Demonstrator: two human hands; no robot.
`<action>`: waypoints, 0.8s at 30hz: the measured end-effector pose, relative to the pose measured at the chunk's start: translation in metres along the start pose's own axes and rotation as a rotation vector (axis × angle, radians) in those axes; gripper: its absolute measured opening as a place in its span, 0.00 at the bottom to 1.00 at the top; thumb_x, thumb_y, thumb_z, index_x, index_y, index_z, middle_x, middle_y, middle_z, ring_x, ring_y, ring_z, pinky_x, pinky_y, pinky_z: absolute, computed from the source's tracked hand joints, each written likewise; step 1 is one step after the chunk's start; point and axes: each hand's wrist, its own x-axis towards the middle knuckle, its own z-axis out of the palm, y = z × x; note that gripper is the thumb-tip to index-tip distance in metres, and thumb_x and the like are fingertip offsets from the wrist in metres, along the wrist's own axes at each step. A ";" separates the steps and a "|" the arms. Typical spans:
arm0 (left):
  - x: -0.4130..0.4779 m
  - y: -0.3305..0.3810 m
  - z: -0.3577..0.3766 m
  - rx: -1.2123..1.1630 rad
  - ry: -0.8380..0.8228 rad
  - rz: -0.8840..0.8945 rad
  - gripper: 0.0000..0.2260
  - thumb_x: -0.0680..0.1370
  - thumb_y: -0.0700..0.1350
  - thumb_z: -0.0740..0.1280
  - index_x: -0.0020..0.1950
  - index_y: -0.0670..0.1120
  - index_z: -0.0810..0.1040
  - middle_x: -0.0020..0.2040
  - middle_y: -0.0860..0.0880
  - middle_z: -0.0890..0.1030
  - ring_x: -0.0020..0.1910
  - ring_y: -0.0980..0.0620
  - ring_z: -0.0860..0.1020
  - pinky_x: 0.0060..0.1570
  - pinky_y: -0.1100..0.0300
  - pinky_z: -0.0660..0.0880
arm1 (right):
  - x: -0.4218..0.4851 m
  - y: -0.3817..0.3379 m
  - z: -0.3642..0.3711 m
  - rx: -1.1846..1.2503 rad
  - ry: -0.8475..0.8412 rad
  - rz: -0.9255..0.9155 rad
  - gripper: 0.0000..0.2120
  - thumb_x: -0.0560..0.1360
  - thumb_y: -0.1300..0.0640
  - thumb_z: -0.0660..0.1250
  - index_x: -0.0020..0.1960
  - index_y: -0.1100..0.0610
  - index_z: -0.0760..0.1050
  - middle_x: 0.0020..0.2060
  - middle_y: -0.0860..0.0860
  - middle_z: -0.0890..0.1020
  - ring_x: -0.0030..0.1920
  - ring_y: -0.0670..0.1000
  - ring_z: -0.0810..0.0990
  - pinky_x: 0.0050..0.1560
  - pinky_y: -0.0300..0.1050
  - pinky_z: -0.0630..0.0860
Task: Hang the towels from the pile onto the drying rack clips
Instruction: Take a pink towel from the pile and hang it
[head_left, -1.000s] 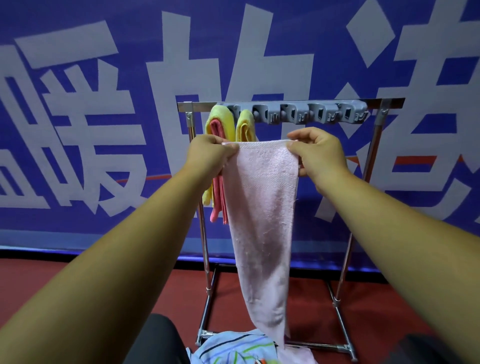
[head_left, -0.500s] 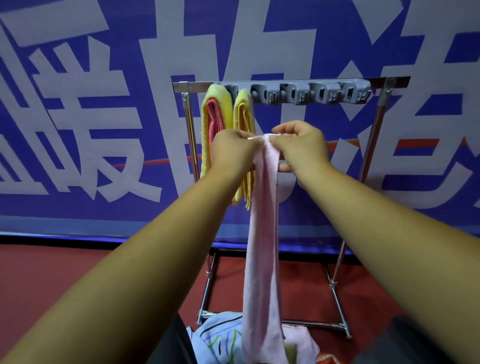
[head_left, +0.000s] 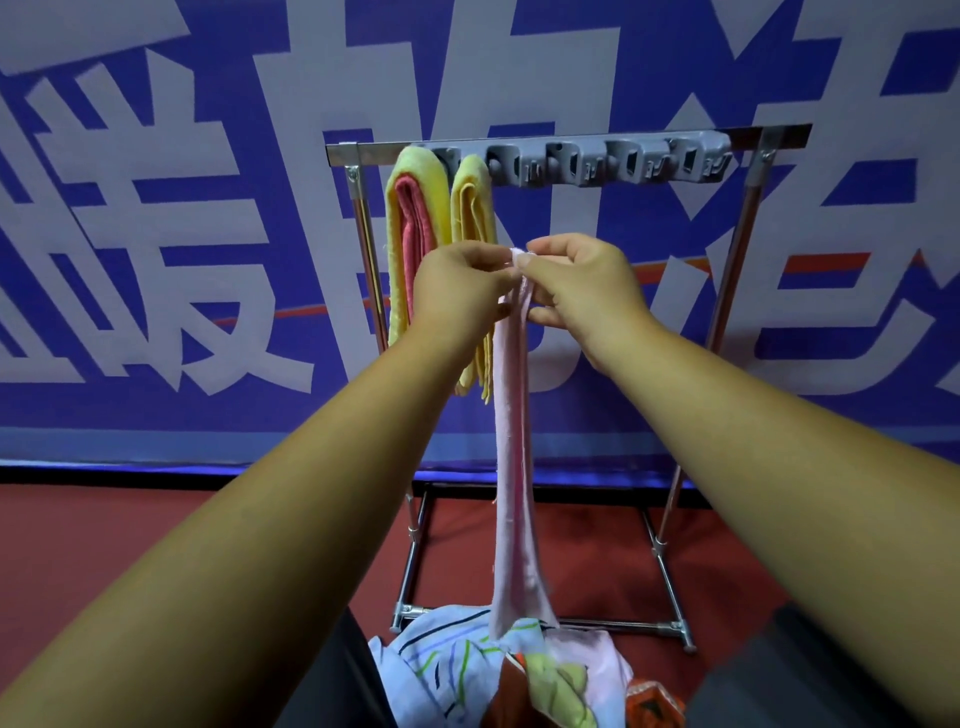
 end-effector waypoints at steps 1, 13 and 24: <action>0.001 -0.002 -0.001 -0.015 0.016 -0.001 0.10 0.78 0.38 0.76 0.60 0.42 0.84 0.52 0.44 0.87 0.50 0.47 0.88 0.48 0.48 0.87 | -0.002 -0.001 -0.001 0.000 -0.013 -0.004 0.16 0.81 0.57 0.74 0.67 0.58 0.79 0.53 0.55 0.87 0.53 0.55 0.89 0.51 0.54 0.88; 0.008 -0.014 -0.024 0.016 -0.183 -0.134 0.42 0.65 0.65 0.84 0.71 0.46 0.76 0.63 0.49 0.85 0.62 0.49 0.84 0.64 0.46 0.80 | 0.003 -0.002 -0.006 0.215 0.022 0.023 0.10 0.80 0.60 0.74 0.61 0.53 0.83 0.50 0.53 0.89 0.52 0.56 0.90 0.52 0.60 0.87; -0.015 -0.020 -0.023 -0.108 -0.477 -0.305 0.25 0.74 0.54 0.81 0.64 0.40 0.84 0.60 0.37 0.85 0.58 0.39 0.83 0.61 0.43 0.78 | 0.004 0.006 -0.018 0.217 0.101 0.065 0.14 0.81 0.57 0.74 0.64 0.59 0.80 0.53 0.56 0.88 0.53 0.57 0.89 0.52 0.58 0.87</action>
